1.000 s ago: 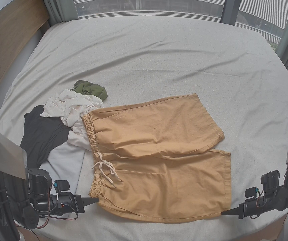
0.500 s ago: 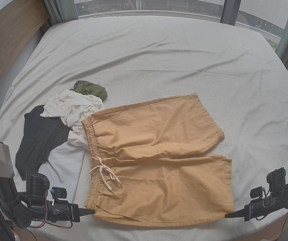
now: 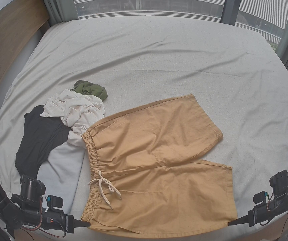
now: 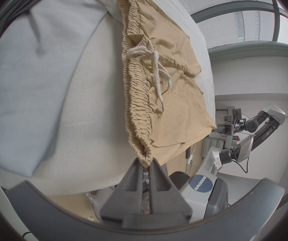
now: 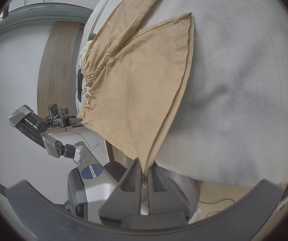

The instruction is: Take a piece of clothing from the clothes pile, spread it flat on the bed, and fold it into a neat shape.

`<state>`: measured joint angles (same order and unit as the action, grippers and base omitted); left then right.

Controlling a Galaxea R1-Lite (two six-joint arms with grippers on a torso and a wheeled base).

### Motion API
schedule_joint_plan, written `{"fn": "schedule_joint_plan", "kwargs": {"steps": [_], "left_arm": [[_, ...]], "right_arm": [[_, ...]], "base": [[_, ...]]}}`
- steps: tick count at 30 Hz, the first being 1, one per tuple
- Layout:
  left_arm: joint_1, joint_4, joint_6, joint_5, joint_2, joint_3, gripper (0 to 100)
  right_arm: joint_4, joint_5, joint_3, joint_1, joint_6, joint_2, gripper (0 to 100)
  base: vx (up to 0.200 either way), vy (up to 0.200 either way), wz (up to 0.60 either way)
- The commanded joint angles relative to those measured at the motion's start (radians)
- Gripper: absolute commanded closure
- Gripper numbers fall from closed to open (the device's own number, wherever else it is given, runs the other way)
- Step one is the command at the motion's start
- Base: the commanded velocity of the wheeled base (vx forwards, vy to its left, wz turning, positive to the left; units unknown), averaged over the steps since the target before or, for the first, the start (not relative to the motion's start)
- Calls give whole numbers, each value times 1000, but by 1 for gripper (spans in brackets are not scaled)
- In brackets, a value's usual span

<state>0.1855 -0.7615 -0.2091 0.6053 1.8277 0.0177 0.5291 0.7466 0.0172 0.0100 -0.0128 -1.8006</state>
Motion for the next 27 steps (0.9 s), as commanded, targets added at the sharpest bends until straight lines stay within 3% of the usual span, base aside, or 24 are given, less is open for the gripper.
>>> {"fn": "schedule_joint_plan", "kwargs": {"steps": [1, 8, 14, 20, 22, 27], "left_arm": [[0, 50, 11, -1, -68, -18, 100], [0, 47, 11, 8, -80, -16, 100], [-3, -94, -19, 44, -108, -18, 100], [0, -191, -76, 36, -149, -5, 100], [-1, -277, -144, 30, -148, 11, 100], [-1, -366, -213, 24, -140, 22, 100]], "right_arm": [[-57, 0, -17, -1, -6, 107, 100], [-58, 0, -13, -4, -4, 121, 100], [60, 13, 32, 4, 13, 132, 100], [100, 28, 96, -7, 71, 175, 100], [98, 31, 171, -12, 119, 193, 100], [101, 31, 259, -27, 192, 195, 100]], "base": [[0, 0, 0], [0, 0, 0], [0, 0, 0], [0, 0, 0], [0, 0, 0], [0, 0, 0]]}}
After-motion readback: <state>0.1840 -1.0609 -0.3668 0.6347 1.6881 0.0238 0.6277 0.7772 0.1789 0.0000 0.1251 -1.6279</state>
